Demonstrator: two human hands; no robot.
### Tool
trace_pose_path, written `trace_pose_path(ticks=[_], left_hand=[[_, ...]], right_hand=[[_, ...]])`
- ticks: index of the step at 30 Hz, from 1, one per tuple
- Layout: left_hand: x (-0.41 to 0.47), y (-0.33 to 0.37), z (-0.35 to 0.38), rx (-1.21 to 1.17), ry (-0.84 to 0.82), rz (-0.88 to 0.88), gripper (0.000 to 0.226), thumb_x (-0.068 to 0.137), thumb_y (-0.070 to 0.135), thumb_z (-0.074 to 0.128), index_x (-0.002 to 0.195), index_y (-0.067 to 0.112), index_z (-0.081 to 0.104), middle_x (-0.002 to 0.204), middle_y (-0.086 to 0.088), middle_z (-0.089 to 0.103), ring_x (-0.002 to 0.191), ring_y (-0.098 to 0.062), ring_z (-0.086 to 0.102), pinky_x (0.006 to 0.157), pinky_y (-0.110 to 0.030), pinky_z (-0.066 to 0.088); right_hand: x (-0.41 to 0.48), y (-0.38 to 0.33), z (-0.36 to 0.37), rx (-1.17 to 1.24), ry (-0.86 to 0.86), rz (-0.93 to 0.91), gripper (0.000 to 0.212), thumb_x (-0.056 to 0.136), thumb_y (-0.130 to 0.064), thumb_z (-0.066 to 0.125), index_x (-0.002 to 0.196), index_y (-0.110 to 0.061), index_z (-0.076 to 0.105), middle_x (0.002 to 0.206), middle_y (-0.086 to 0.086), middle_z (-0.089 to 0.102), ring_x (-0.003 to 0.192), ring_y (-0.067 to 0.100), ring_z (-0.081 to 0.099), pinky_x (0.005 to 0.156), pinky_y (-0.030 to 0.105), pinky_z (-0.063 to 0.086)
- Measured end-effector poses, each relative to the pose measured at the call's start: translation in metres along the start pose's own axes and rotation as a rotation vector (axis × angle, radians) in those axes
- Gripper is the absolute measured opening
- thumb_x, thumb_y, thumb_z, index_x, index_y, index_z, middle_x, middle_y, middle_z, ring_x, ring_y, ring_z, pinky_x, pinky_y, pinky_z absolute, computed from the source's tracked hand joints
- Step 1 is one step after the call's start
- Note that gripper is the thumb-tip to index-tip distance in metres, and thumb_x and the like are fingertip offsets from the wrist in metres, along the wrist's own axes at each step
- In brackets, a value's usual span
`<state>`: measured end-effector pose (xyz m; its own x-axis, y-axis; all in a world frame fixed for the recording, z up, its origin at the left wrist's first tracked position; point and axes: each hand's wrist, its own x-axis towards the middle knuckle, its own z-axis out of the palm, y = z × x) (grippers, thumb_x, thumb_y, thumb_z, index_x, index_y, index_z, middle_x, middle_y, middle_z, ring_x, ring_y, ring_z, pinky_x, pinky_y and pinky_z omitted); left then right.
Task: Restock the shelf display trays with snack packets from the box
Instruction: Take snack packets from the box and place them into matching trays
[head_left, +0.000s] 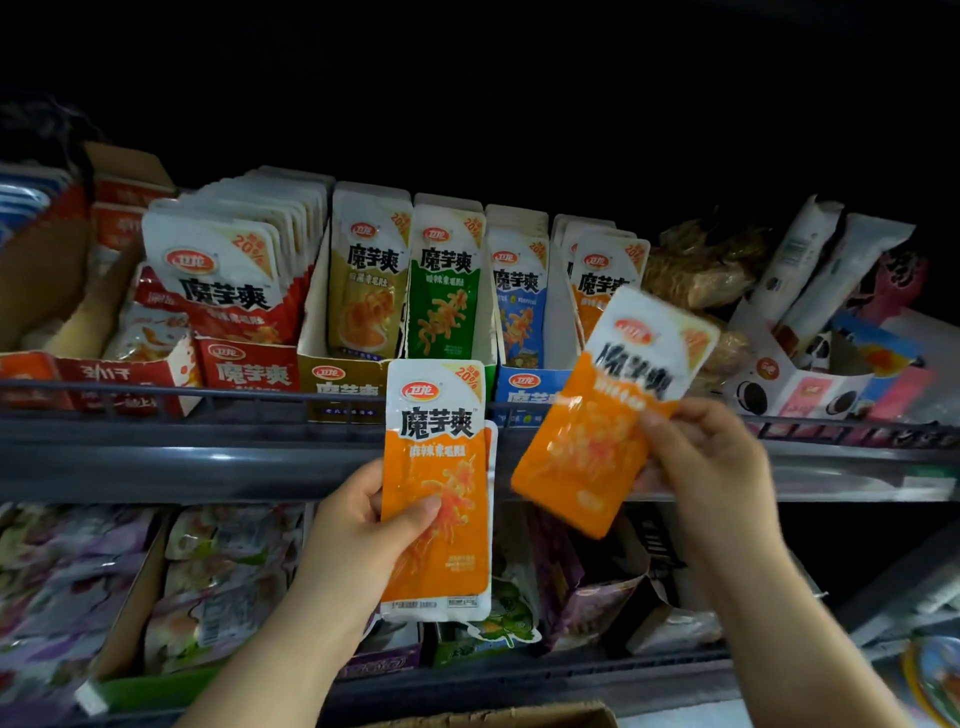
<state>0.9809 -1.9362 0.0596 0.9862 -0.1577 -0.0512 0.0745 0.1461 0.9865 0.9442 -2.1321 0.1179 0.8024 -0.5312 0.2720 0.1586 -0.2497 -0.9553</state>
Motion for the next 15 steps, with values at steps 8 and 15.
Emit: trace_pose_path(ticks=[8,15], left_hand=[[-0.001,0.005,0.001,0.015,0.018,-0.02,0.023,0.082,0.007,0.06,0.082,0.03,0.058,0.075,0.01,0.067,0.07,-0.01,0.063,0.054,-0.025,0.044],[0.003,0.004,-0.001,0.022,0.007,-0.034,0.021,0.081,0.006,0.061,0.084,0.027,0.059,0.08,0.005,0.069,0.077,-0.019,0.065,0.06,-0.031,0.048]], right_hand=[[0.081,-0.037,-0.009,-0.073,0.221,-0.153,0.017,0.091,-0.019,0.054,0.076,-0.022,0.046,0.061,-0.005,0.057,0.04,0.002,0.057,0.038,0.014,0.044],[0.112,-0.017,-0.009,-0.153,0.318,-0.135,0.011,0.091,-0.014,0.051,0.081,-0.018,0.048,0.067,0.003,0.056,0.042,0.004,0.056,0.047,0.02,0.047]])
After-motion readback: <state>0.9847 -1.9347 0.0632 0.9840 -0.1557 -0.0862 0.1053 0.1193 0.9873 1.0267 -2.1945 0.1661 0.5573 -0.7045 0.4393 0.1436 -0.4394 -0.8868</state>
